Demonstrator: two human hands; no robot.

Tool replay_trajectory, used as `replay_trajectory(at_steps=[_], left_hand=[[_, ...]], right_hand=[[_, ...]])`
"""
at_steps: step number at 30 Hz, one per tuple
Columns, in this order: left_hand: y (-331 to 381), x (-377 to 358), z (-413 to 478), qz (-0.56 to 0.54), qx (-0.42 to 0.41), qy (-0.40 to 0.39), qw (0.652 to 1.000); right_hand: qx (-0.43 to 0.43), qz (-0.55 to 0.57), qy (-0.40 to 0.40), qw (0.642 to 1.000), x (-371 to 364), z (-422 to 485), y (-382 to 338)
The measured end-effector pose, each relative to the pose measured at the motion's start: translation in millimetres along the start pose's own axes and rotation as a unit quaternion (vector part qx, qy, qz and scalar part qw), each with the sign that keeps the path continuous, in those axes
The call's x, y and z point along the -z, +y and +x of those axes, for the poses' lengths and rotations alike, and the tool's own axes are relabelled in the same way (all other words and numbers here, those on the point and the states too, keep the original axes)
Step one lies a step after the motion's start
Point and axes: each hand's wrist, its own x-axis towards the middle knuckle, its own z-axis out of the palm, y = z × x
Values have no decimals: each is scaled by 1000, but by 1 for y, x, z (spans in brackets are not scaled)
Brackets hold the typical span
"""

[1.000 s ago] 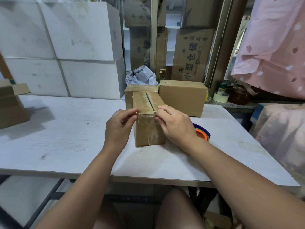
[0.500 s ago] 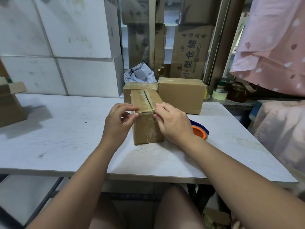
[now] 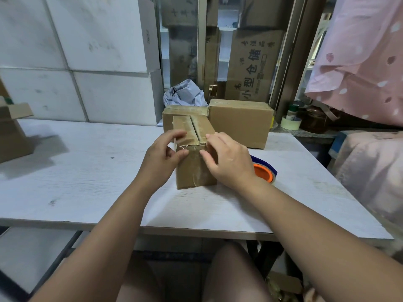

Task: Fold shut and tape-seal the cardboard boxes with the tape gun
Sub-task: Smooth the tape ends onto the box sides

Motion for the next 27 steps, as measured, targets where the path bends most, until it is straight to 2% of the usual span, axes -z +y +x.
replay_trajectory(at_steps=[2, 4, 7, 9, 13, 15, 18, 23, 27], left_hand=[[-3, 1, 1, 18, -31, -5, 999], [-6, 1, 2, 19, -41, -5, 999], [-9, 1, 4, 20, -43, 0, 999], [-9, 2, 5, 26, -50, -1, 998], [-12, 2, 7, 106, -76, 10, 991], [-13, 2, 7, 148, -95, 21, 984], [-10, 2, 6, 204, -107, 36, 973], [3, -8, 4, 324, -230, 17, 918], [7, -15, 5, 338, -246, 65, 906]], right_hand=[[19, 3, -49, 999, 5, 1, 6], [6, 63, -104, 993, 12, 4, 13], [-83, 194, -73, 975, 25, 11, 23], [-107, 184, -65, 975, 32, 18, 31], [-70, 115, -192, 972, 34, 25, 39], [-41, 102, -220, 969, 31, 25, 37], [-40, 107, -228, 967, 30, 26, 34], [-52, 118, -226, 965, 29, 26, 33], [-61, 120, -239, 962, 31, 28, 35]])
